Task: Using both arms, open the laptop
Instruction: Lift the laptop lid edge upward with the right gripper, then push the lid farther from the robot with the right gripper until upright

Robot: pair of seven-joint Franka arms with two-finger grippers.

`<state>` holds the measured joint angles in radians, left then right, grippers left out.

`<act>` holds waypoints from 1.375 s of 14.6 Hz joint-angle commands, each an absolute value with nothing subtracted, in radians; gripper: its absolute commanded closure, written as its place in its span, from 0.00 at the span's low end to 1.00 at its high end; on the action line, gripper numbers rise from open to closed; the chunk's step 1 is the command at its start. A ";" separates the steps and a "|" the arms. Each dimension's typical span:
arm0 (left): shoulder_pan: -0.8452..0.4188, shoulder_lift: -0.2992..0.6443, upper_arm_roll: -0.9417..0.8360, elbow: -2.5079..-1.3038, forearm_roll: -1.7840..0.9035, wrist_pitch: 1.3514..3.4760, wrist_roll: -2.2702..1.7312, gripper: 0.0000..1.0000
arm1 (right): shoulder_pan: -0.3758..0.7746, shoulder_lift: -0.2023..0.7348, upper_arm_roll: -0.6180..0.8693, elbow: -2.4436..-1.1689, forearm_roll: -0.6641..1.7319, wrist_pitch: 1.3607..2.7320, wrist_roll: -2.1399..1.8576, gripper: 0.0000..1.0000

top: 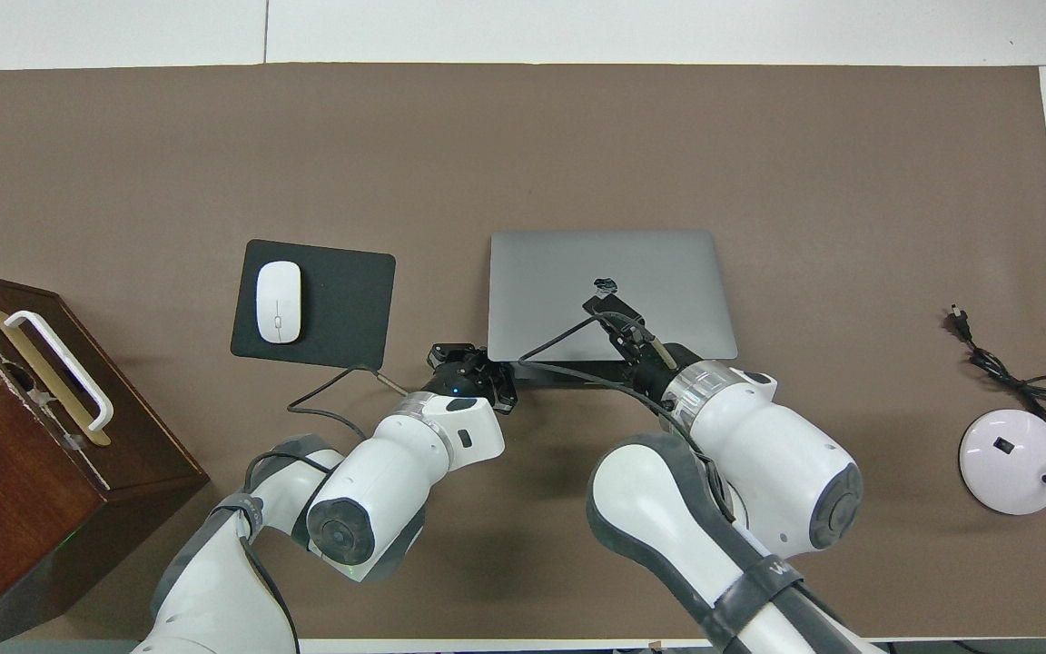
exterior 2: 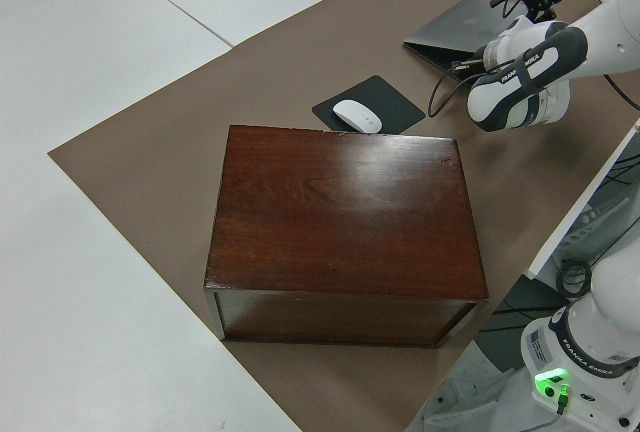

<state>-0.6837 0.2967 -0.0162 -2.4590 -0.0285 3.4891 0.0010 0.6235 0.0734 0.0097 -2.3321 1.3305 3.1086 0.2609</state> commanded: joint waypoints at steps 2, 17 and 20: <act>-0.684 0.345 -0.018 -2.441 -0.006 3.501 -0.002 1.00 | 0.603 0.113 0.012 -2.258 1.365 3.094 0.209 0.00; -0.684 0.345 -0.018 -2.441 -0.005 3.499 -0.002 1.00 | 0.463 0.199 0.011 -2.019 1.249 2.949 0.210 0.00; -0.684 0.345 -0.018 -2.441 -0.005 3.499 -0.002 1.00 | 0.422 0.230 0.009 -1.938 1.212 2.893 0.212 0.00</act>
